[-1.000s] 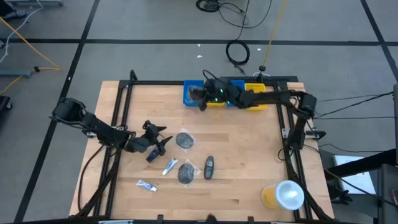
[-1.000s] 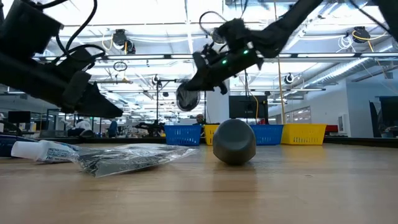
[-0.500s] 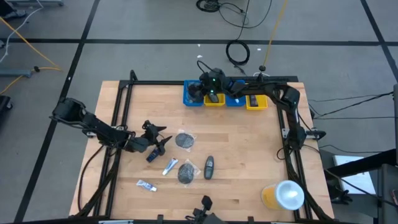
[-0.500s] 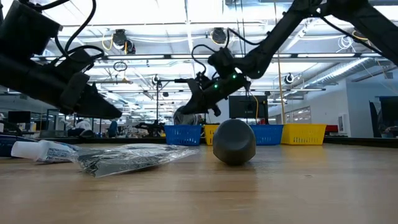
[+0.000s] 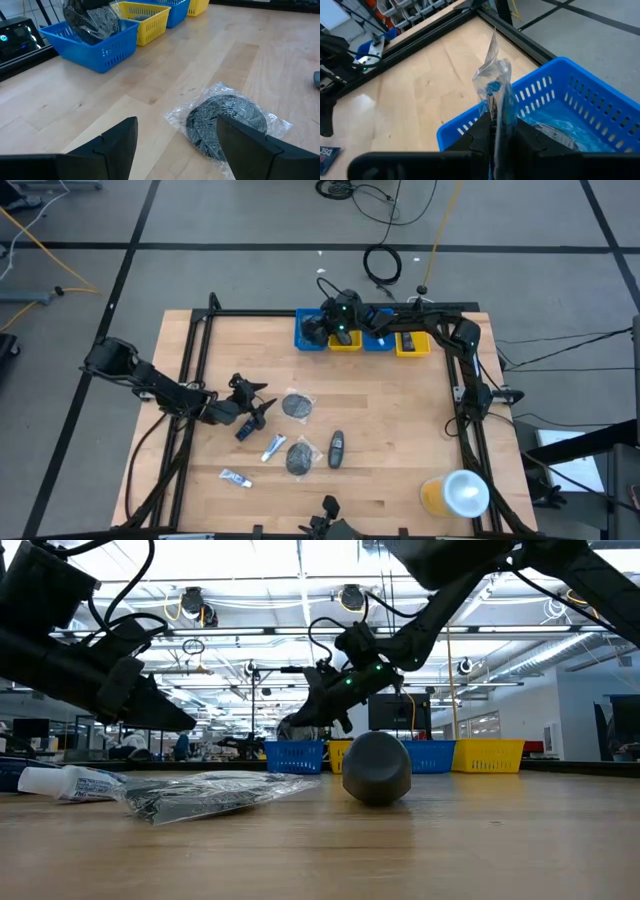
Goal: Pick & Place Travel size toiletries
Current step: Put the black hairbrush into the left blue bin
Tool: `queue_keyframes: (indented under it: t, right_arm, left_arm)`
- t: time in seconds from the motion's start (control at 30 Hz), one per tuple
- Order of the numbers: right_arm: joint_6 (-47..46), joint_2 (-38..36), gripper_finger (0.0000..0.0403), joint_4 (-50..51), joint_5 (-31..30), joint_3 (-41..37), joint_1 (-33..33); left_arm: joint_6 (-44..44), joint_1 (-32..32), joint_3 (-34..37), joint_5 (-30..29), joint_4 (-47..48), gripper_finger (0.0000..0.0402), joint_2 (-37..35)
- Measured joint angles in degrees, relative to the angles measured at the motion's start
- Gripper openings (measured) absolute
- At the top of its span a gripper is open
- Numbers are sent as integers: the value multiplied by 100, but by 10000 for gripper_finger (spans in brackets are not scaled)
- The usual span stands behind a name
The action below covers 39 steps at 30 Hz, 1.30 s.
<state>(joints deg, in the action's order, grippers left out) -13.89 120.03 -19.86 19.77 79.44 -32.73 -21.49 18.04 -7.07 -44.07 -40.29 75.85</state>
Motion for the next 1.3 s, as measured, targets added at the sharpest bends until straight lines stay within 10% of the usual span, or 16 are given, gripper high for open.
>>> queue_keyframes:
  t: [0.37,0.83,1.3]
  right_arm:
    - [343,2,77,0,-8,0,8]
    - [838,2,234,-247,-473,-7,26]
    - [857,-78,229,-396,-439,-9,94]
  left_arm:
    - [-7,0,0,0,-2,269,0]
    - [-16,0,0,0,-2,269,0]
    - [-18,0,0,0,0,269,0]
